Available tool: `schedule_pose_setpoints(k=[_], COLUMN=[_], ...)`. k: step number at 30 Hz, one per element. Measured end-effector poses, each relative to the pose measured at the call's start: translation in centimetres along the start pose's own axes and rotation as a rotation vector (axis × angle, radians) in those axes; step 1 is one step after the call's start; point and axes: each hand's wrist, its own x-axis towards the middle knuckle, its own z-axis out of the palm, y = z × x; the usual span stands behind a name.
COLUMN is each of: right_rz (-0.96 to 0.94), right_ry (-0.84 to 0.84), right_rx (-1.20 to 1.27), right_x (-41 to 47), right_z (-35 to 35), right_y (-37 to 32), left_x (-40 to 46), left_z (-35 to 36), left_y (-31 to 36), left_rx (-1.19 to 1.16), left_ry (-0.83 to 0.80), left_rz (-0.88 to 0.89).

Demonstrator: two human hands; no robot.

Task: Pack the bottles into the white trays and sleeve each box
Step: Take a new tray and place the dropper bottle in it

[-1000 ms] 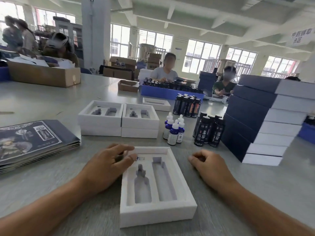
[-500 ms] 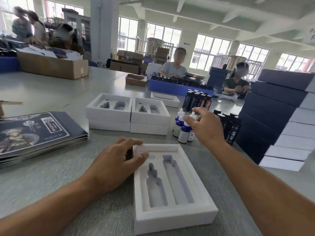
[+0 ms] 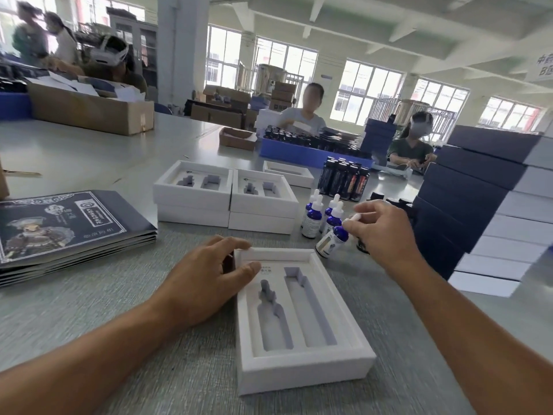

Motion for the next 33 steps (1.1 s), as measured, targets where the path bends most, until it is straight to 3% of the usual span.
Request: schedule_pose_setpoints(k=[3, 8, 13, 18, 26, 33], right_rz=[0.096, 0.057, -0.006, -0.006, -0.133, -0.206], right_ry=[-0.105, -0.245, -0.617, -0.764, -0.817, -0.808], right_rx=[0.168, 0.224, 0.237, 0.234, 0.006, -0.03], right_x=[-1.3, -3.3, -6.6, -7.7, -7.9, -9.1], right_z=[-3.4, -7.0, -3.4, 0.3, 1.8, 2.2], right_y=[-0.1, -2.9, -6.1, -6.9, -6.4, -6.2], left_x=[0.0, 0.0, -0.1, -0.1, -0.2, -0.3], left_z=[0.0, 0.1, 0.3, 0.5, 0.4, 0.4], left_y=[0.0, 0.3, 0.2, 0.1, 0.1, 0.2], left_rx=[-0.002, 0.022, 0.084, 0.106, 0.083, 0.063], left_ry=[0.0, -0.007, 0.006, 0.011, 0.023, 0.036], left_rz=[0.008, 0.025, 0.053, 0.053, 0.063, 0.079])
